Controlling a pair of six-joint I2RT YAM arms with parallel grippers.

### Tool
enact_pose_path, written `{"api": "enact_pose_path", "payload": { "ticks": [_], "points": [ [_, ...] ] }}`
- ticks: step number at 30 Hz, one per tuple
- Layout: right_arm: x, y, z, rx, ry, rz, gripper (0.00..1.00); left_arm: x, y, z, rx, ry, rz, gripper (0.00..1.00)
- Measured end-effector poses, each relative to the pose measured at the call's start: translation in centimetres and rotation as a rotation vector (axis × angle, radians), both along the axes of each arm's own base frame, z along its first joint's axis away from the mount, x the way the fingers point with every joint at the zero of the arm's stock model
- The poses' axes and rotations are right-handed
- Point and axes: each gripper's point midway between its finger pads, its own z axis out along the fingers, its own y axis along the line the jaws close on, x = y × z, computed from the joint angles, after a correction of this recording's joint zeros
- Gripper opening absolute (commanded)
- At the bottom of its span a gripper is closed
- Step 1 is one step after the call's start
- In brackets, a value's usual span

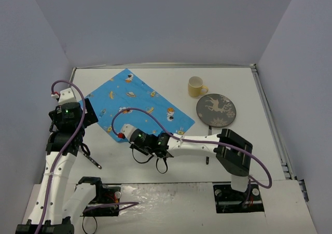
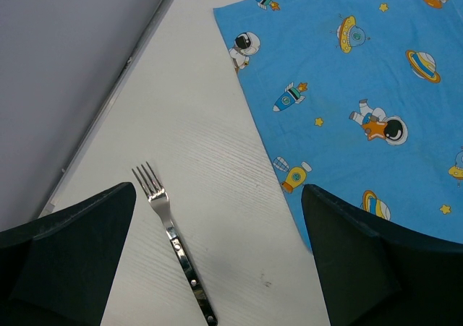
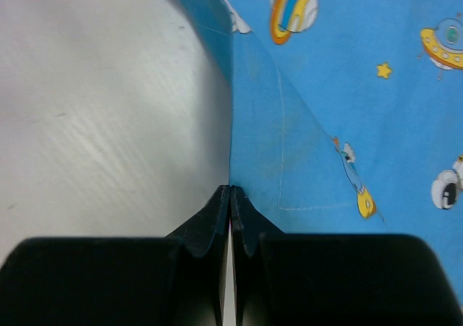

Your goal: Set the dinner table for one person

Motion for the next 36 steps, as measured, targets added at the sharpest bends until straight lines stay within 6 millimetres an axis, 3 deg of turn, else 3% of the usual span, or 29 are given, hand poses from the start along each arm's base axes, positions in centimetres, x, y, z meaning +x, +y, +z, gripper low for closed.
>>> {"api": "enact_pose_path", "payload": {
  "ticks": [7,9,13,15,19,24,26,30,33,36],
  "points": [
    [-5.6,0.2,-1.3,-0.004,0.241,0.082,0.15,0.2,-0.3,-0.3,-0.009,0.011,-0.014,0.97],
    [-6.8,-0.2,-1.6,-0.019,0.295,0.098,0.25,0.3,-0.4,-0.6,-0.012,0.021,-0.02,0.97],
    [-8.1,-1.6,-0.8,-0.03,0.357,0.1,0.43,0.7,-0.8,-1.3,-0.025,0.047,-0.039,0.97],
    [-7.9,-2.3,0.4,-0.01,0.361,0.085,0.46,1.0,-1.2,-1.7,-0.036,0.066,-0.056,0.97],
    [-4.1,-3.8,3.2,0.081,0.341,-0.034,0.5,1.7,-2.1,-3.4,-0.067,0.131,-0.098,0.97],
    [3.5,-8.6,2.5,0.132,0.311,-0.304,0.53,2.1,-3.3,-5.5,-0.11,0.215,-0.147,0.97],
    [5.4,-10.2,1.4,0.144,0.317,-0.38,0.53,2.0,-3.6,-5.8,-0.123,0.226,-0.162,0.97],
    [8.5,-13.2,-0.6,0.178,0.324,-0.522,0.54,2.0,-4.0,-5.9,-0.135,0.229,-0.177,0.97],
    [9.6,-15.2,-1.4,0.247,0.32,-0.614,0.6,1.9,-4.0,-5.5,-0.135,0.213,-0.179,0.97],
    [10.2,-17.8,-0.3,0.339,0.296,-0.71,0.76,1.8,-4.0,-5.0,-0.133,0.195,-0.18,0.97]
  ]
}}
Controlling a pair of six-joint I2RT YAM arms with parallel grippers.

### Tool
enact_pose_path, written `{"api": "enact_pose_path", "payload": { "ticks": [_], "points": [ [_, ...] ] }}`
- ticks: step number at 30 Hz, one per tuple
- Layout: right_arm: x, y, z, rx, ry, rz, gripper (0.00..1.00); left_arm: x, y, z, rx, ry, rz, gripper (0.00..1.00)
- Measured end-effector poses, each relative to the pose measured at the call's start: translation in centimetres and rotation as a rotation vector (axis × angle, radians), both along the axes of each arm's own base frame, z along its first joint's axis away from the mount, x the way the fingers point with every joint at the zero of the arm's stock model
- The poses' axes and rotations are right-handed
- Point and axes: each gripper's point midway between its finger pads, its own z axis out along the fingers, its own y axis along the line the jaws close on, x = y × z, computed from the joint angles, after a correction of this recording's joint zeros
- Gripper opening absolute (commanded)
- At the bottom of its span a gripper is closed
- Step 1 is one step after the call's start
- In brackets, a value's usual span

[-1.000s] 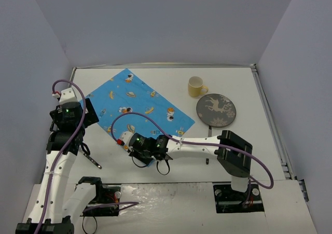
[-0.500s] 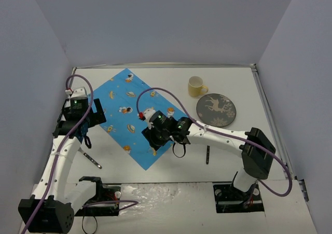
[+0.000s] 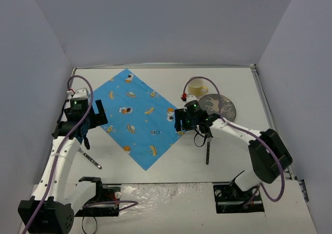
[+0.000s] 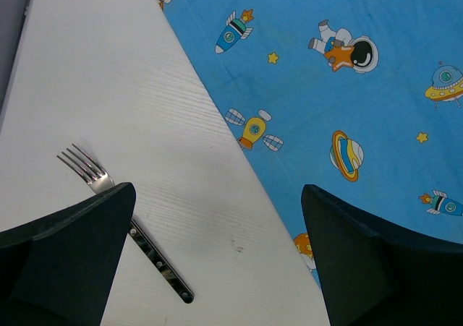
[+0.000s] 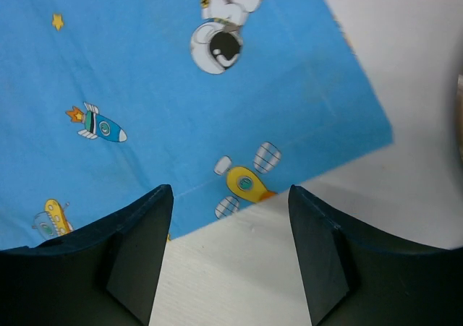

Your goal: Set the dinner table for one person

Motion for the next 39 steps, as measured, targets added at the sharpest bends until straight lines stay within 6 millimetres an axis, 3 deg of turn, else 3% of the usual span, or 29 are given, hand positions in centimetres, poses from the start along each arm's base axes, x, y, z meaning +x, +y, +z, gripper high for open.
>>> {"api": "enact_pose_path", "payload": {
  "ticks": [3,6,8,11,17,21,27,29,35,39],
  "points": [
    [1.0,-2.5,3.0,0.092,-0.091,-0.122,0.86,-0.1,0.0,0.4,0.0,-0.016,0.0,0.97],
    [0.8,-6.8,7.2,0.192,-0.223,-0.281,0.97,-0.2,0.0,0.8,0.002,-0.03,-0.002,0.97],
    [1.1,-9.8,10.0,0.252,-0.323,-0.395,1.0,-0.3,0.0,1.0,0.004,-0.037,-0.004,0.97],
    [0.7,-13.3,11.7,0.293,-0.409,-0.524,1.0,-0.4,0.1,1.2,0.005,-0.047,-0.006,0.97],
    [-0.4,-18.8,8.8,0.253,-0.341,-0.738,1.0,-0.5,0.0,1.6,0.005,-0.062,-0.012,0.97],
    [-0.2,-22.4,5.5,0.234,-0.239,-0.87,0.97,-0.6,-0.1,2.0,0.001,-0.077,-0.016,0.97],
    [-1.0,-24.2,-0.1,0.376,-0.058,-0.943,0.93,-0.8,-0.3,2.4,-0.006,-0.094,-0.025,0.97],
    [-1.0,-24.2,-1.2,0.434,-0.025,-0.95,0.91,-0.8,-0.3,2.4,-0.006,-0.096,-0.025,0.97],
    [-0.3,-23.3,-2.9,0.563,0.005,-0.914,0.86,-0.8,-0.4,2.5,-0.008,-0.101,-0.029,0.97],
    [1.1,-22.9,-2.7,0.633,-0.026,-0.874,0.85,-0.8,-0.5,2.6,-0.008,-0.101,-0.033,0.97]
  ]
}}
